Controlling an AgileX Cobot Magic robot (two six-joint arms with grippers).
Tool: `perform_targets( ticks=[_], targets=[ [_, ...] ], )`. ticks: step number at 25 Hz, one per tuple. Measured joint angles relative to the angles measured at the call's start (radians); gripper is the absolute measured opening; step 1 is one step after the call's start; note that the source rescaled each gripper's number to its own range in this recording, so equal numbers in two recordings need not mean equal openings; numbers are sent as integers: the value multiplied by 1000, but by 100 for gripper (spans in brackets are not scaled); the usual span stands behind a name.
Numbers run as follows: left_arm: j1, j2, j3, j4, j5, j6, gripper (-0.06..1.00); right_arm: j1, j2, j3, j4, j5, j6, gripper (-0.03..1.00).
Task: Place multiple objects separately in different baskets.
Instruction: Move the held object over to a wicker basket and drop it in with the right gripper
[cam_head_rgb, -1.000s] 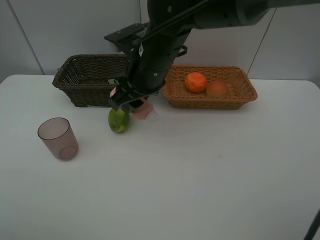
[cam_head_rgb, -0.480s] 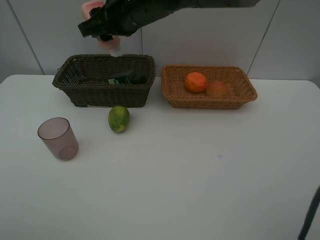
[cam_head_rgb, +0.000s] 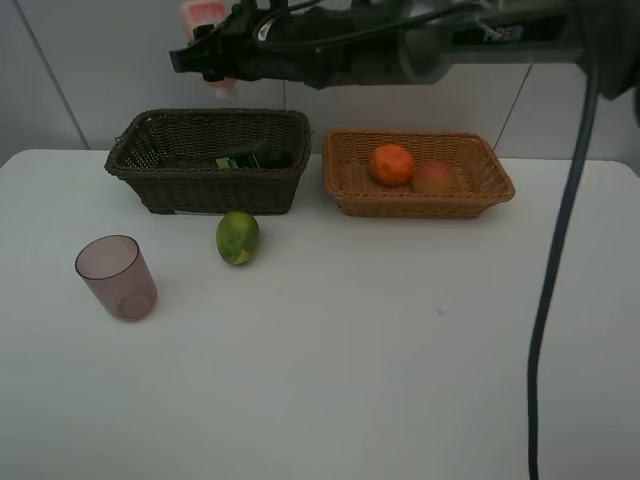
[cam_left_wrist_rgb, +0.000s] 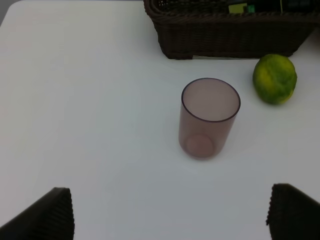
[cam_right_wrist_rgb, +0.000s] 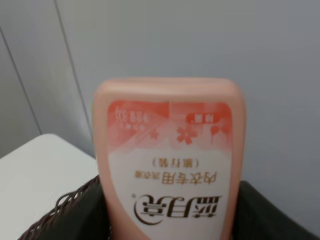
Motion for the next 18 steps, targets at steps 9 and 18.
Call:
perform_targets(
  ticks=[9, 18],
  targets=[
    [0, 0, 0, 0, 0, 0, 100, 0, 144, 0, 121, -166, 1, 24],
    [0, 0, 0, 0, 0, 0, 100, 1, 161, 0, 145, -145, 3, 24]
  ],
)
